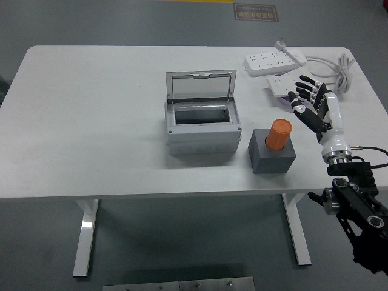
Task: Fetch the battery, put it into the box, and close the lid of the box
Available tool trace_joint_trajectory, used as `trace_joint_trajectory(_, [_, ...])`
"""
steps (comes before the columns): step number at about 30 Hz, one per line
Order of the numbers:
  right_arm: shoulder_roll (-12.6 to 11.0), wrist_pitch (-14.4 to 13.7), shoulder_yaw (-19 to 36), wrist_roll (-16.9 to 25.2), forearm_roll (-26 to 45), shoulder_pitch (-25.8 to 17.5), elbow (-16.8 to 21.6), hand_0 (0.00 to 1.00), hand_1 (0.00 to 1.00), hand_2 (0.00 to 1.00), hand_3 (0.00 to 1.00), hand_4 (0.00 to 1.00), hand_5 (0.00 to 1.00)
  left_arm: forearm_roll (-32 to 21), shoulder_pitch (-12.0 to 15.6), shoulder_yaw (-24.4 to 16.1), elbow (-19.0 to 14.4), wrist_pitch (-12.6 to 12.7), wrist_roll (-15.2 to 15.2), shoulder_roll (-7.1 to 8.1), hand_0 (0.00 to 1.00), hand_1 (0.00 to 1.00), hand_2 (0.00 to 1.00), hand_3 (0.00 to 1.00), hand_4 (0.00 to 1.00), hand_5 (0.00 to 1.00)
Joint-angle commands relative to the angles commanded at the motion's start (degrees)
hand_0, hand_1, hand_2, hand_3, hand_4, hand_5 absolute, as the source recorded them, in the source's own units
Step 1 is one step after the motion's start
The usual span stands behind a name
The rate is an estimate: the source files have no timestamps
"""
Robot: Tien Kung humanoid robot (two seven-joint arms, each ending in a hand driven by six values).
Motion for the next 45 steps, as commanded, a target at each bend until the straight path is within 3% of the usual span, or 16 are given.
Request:
trace_joint_trajectory(21, [0.1, -1.7, -9.9, 1.4, 3.2, -0.4, -1.1, 0.750, 0.686, 0.653, 0.728, 0.754, 0.269, 1.0, -0.3, -0.4, 0.0, -0.1, 0.0, -0.40, 0.447, 0.615, 0.621, 0.706, 0.790, 0.998])
trace_joint_trajectory(45, [0.5, -1.6, -11.3, 1.2, 3.7, 0.1, -3.4, 0.736, 0.678, 0.640, 0.729, 0.756, 0.278, 1.9, -0.3, -0.7, 0.1, -0.1, -0.2, -0.17, 0.440, 0.615, 0.619, 0.698, 0.788, 0.998])
